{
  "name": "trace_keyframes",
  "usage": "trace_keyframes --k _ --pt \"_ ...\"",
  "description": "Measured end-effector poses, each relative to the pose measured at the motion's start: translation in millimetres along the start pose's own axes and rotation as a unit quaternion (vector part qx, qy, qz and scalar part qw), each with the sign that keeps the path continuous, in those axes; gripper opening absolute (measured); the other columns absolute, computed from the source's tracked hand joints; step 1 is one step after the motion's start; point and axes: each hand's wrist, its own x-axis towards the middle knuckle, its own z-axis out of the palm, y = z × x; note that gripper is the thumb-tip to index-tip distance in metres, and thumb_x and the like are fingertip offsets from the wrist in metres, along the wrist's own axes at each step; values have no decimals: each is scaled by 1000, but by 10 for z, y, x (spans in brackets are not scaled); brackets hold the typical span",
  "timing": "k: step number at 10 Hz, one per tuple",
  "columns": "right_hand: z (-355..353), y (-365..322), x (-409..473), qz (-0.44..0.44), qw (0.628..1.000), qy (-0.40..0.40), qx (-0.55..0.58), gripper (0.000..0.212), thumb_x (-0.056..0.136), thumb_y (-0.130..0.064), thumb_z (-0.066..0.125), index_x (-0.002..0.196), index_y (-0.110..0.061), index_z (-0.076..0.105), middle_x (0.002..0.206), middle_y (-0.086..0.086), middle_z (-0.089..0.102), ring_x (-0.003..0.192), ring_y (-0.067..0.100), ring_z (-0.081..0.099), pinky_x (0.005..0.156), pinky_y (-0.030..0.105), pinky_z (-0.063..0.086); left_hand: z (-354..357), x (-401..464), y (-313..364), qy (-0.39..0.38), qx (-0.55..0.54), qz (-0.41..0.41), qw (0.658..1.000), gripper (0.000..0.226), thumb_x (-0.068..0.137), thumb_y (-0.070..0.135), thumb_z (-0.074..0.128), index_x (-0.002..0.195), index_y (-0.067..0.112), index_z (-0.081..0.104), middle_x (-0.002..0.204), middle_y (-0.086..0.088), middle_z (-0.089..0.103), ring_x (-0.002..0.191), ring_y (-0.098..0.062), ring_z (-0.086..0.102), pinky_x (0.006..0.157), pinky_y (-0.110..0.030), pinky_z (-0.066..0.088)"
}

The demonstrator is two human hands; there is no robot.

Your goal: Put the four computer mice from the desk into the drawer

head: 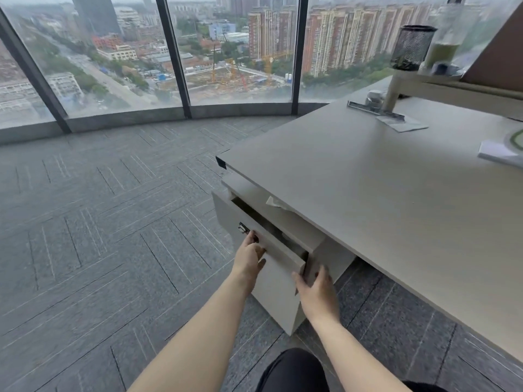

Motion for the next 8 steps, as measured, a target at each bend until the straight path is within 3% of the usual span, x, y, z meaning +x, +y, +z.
trace_keyframes --k 1,2,4,6,7,8 --pt "-49 9 165 1 999 -4 40 75 90 -49 57 147 -10 28 148 17 45 125 33 54 95 40 52 173 108 23 -1 -7 -4 1000 61 92 1 30 148 25 34 128 4 48 127 -23 51 103 -37 41" --pt "-86 50 311 -5 999 0 41 70 89 -49 58 144 -14 32 145 15 49 123 33 57 93 46 54 282 218 22 -9 1 0 1000 62 91 -1 31 149 23 32 145 4 44 126 -21 50 108 -39 37" --pt "-86 56 378 -10 999 3 38 64 94 -39 55 146 -11 32 142 14 54 122 31 58 92 39 53 347 292 -28 -14 14 11 1000 66 89 -2 32 150 23 27 152 2 37 135 -24 42 109 -37 36" --pt "-188 -19 339 29 999 -34 7 56 94 -36 54 141 -11 38 128 17 63 111 35 63 81 38 52 258 211 -74 -33 67 25 997 65 89 -1 36 150 21 30 145 1 42 133 -23 46 111 -36 36" --pt "-339 -121 204 32 993 -96 -59 34 93 -31 50 118 -10 60 107 12 71 96 31 66 74 37 50 179 110 -121 -28 126 41 991 59 89 2 41 146 14 37 150 -4 41 134 -24 45 113 -42 36" --pt "-566 -294 0 -43 991 -126 -27 20 92 -22 54 99 -17 71 95 0 75 86 19 67 79 33 52 -55 -184 -303 -11 210 59 976 52 87 3 46 139 7 47 144 -8 51 130 -23 50 112 -43 38"
